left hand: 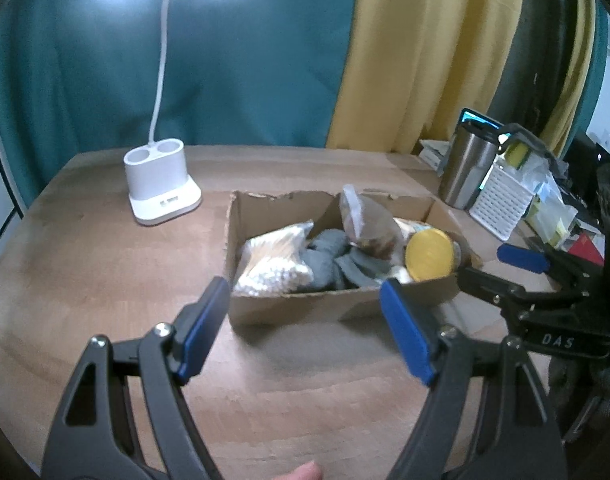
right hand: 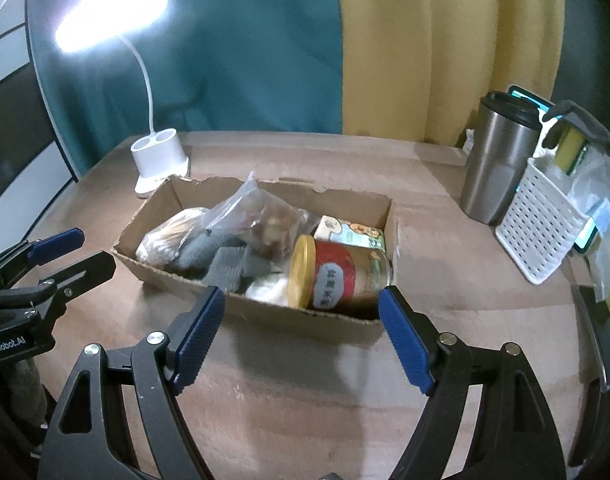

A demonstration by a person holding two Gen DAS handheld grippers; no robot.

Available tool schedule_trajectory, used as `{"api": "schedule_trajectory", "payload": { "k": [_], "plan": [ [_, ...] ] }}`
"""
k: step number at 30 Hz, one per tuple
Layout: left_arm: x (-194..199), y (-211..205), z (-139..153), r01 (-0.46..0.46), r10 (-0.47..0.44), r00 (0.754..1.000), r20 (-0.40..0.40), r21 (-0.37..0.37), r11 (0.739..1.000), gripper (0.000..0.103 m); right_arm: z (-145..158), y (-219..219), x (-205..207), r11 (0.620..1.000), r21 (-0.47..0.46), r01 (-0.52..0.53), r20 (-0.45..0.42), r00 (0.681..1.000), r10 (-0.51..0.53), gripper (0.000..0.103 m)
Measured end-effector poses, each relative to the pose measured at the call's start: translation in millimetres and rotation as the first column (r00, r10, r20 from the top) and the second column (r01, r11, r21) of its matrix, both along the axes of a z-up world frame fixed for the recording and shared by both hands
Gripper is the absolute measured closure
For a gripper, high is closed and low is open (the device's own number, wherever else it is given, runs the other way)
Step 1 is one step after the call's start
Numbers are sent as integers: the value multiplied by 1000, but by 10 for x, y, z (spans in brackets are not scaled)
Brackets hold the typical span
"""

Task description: Organize objects

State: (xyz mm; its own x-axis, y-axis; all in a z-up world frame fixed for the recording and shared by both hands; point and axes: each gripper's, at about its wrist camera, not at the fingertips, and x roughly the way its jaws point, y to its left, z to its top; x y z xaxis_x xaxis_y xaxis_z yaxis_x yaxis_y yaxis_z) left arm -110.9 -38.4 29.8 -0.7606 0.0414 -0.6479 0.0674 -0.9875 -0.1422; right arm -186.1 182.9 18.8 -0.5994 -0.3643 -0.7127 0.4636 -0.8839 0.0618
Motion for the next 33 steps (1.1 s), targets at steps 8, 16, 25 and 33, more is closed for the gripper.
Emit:
{"api": "schedule_trajectory", "payload": {
  "k": [8,16,25,33],
  "plan": [
    [152,85,30,-17,17,1000,-8,-16,1000,24,3,147,149,1000,-1,9,-8,1000,-9,21],
    [315,108,43,-43,42,999,-23,-17,999,24,17,218,304,1000,-1,5,-14,1000,-5,21],
    [391,147,8,-40,40,999,-7,-23,999,24,-26,296,430,1000,-7,9,-1,1000,-9,21],
    [395,157,14,-30,30,999,-15,-26,999,24,-21,303,430,1000,-9,12,-2,1000,-12,21]
  ]
}}
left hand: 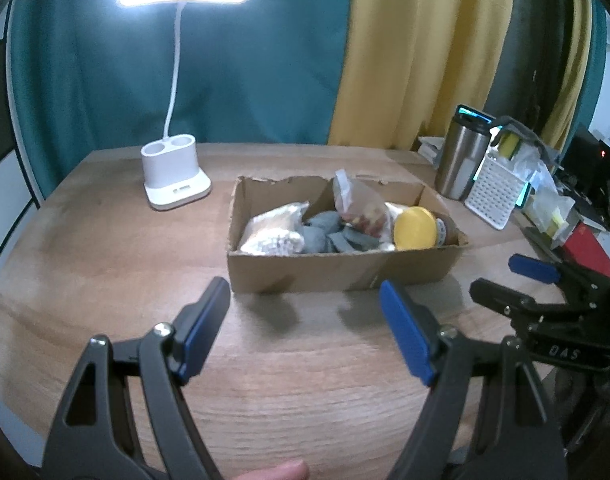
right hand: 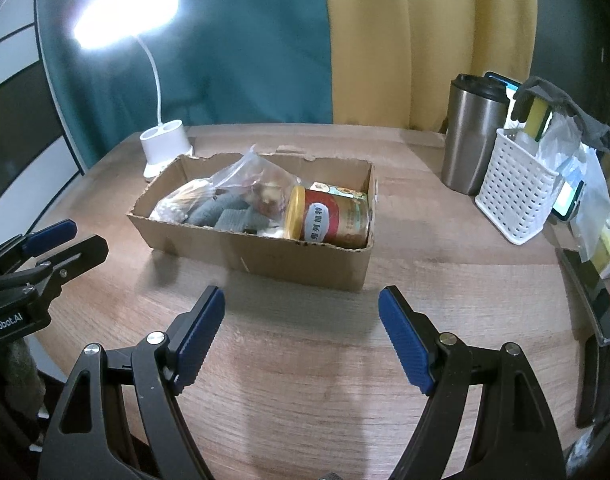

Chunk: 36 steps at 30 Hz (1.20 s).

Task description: Organize objects

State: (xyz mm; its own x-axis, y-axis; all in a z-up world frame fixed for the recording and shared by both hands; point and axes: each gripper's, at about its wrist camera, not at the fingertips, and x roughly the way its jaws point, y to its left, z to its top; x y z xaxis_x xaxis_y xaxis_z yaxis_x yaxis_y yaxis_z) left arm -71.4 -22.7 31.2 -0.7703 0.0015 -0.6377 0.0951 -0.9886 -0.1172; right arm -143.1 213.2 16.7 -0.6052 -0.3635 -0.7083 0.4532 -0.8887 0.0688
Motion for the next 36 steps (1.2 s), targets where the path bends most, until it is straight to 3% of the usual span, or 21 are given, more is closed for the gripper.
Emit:
{"api": "schedule_trajectory", "payload": {
  "k": [36],
  "plan": [
    [-20,38,10,24,-24,1000,-2,-4,1000,24,5,-32,-12,1000,3,-8,5,1000,8,21]
  ]
}}
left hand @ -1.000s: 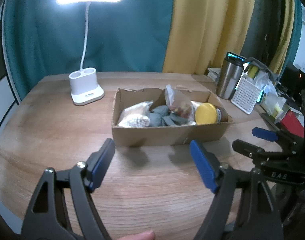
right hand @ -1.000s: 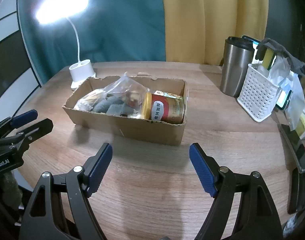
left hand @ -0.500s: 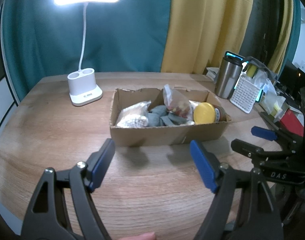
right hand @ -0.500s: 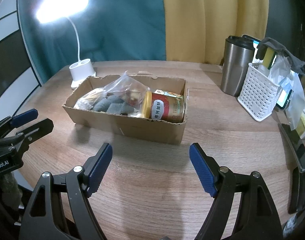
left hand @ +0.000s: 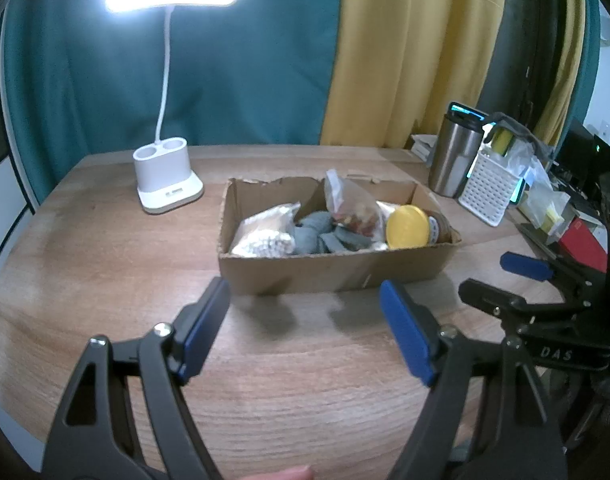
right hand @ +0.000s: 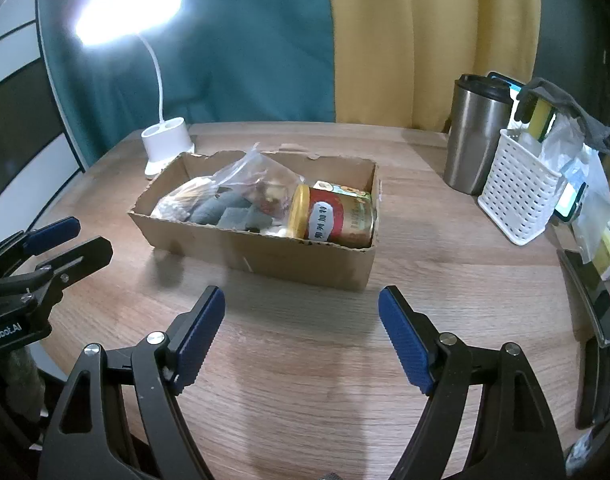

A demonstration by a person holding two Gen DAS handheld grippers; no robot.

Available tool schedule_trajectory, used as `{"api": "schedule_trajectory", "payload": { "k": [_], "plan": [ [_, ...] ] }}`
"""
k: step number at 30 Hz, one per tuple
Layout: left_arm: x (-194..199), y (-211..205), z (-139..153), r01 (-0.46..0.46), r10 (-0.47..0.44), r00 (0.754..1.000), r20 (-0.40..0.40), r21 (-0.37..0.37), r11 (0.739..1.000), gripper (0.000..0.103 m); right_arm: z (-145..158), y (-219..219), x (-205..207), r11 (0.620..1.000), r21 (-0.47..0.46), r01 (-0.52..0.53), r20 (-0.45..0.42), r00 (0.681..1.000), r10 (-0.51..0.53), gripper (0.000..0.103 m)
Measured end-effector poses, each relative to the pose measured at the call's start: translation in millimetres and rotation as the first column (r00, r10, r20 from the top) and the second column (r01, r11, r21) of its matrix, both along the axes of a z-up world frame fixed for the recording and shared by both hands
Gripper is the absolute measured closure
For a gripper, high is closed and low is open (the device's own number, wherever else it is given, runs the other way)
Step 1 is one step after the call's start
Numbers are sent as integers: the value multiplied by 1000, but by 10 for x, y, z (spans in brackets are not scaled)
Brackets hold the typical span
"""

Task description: Organize objects

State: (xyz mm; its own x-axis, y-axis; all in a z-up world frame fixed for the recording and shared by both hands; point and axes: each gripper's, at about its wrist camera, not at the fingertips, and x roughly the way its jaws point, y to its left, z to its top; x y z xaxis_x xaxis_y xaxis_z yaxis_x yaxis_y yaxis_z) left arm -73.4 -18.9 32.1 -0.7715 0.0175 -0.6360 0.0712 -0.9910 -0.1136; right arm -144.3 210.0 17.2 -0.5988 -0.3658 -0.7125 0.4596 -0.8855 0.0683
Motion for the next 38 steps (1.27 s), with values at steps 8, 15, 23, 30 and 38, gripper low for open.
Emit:
{"api": "schedule_trajectory", "payload": {
  "k": [8,15,23,30,38],
  "plan": [
    [0,9,23,-5,5,1000,-18,-15,1000,8,-8,-32,-7,1000,1,-5,4,1000,5,21],
    [-9,4,22,-8,8,1000,-16,-14,1000,8,5,-31,-8,1000,-4,-6,3,1000,6,21],
    [-9,2,22,-9,9,1000,-16,-13,1000,8,8,-20,-21,1000,-7,1,2,1000,-1,21],
    [-17,-7,2,-10,10,1000,-13,-14,1000,8,5,-23,-25,1000,-9,-1,2,1000,1,21],
    [-46,21,-48,22,-22,1000,-7,-7,1000,8,-19,-2,-40,1000,-13,1,12,1000,-1,21]
  ]
}}
